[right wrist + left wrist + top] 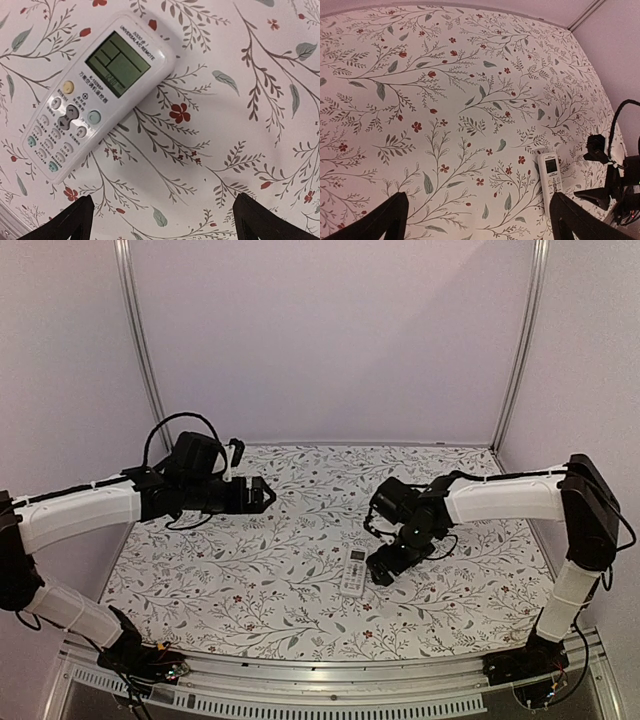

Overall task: Load the batteries into the remote control
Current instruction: Adjust the remote control at the center of the board, then reset both arms

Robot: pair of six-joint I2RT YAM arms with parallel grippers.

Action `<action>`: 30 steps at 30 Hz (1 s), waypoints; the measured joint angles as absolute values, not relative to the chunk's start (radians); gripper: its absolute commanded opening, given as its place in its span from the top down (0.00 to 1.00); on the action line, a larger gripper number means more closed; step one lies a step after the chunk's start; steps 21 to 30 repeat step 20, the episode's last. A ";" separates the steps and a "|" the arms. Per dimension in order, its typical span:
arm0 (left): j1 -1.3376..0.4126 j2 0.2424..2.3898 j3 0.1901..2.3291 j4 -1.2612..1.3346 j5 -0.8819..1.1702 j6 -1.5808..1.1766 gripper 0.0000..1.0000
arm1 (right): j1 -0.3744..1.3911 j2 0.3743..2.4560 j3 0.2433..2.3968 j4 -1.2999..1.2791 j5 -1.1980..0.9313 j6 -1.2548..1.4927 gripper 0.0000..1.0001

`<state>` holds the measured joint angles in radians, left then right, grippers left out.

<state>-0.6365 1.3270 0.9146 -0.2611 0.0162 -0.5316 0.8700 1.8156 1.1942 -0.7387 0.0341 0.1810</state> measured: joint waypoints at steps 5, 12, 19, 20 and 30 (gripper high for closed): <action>-0.632 1.388 1.032 -0.310 0.013 -0.495 0.00 | 0.789 1.587 1.132 -0.704 -0.014 0.189 0.01; -0.604 1.386 1.062 -0.317 0.011 -0.482 0.00 | 0.605 1.261 1.007 -0.574 -0.059 0.224 0.01; -0.603 1.378 0.910 -0.272 0.011 -0.508 0.00 | 0.569 1.160 0.826 -0.444 -0.108 0.284 0.01; -0.603 1.377 0.877 -0.259 0.010 -0.514 0.00 | 0.569 1.161 0.800 -0.427 -0.117 0.296 0.01; -0.603 1.377 0.877 -0.259 0.010 -0.514 0.00 | 0.569 1.161 0.800 -0.427 -0.117 0.296 0.01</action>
